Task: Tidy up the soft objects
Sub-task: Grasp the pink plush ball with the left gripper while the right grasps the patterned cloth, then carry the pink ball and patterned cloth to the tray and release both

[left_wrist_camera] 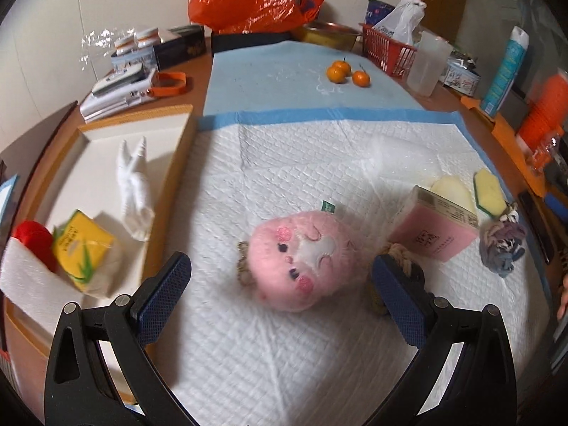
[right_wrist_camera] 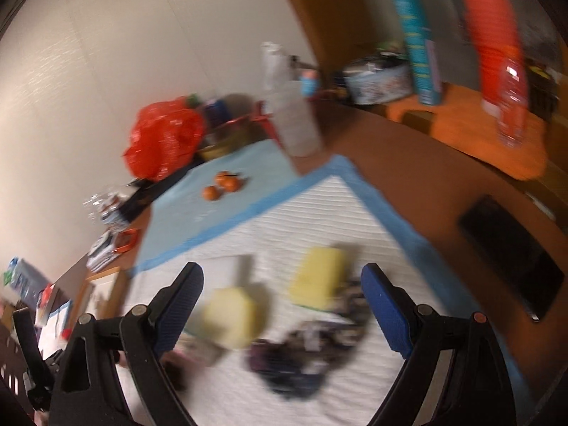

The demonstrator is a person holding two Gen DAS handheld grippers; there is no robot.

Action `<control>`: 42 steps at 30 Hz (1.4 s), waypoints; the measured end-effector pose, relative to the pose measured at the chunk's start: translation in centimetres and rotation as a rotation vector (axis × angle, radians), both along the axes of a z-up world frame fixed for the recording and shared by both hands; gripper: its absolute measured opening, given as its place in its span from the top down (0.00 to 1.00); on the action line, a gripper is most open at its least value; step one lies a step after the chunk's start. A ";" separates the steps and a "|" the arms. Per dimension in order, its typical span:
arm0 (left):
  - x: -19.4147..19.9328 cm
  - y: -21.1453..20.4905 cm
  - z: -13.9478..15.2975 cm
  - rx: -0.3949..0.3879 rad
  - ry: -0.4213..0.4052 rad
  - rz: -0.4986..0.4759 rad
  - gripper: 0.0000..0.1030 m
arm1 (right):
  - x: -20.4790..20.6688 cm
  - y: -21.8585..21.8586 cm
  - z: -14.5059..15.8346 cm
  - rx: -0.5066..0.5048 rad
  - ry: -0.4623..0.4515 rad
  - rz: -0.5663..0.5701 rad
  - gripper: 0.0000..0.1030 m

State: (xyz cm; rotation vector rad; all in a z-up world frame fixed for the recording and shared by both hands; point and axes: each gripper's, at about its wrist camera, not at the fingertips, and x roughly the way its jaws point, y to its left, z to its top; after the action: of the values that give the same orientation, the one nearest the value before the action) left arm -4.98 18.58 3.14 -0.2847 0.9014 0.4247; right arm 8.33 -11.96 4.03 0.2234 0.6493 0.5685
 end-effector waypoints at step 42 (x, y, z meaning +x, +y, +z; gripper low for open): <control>-2.1 -0.7 2.3 -0.002 -0.160 0.108 0.36 | 2.0 -1.1 -3.6 -0.100 0.053 0.177 0.67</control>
State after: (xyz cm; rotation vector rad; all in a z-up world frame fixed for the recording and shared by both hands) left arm -7.07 17.88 5.42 -0.3656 0.7324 0.4934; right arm 10.32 -13.11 0.44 0.0876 0.7514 0.6994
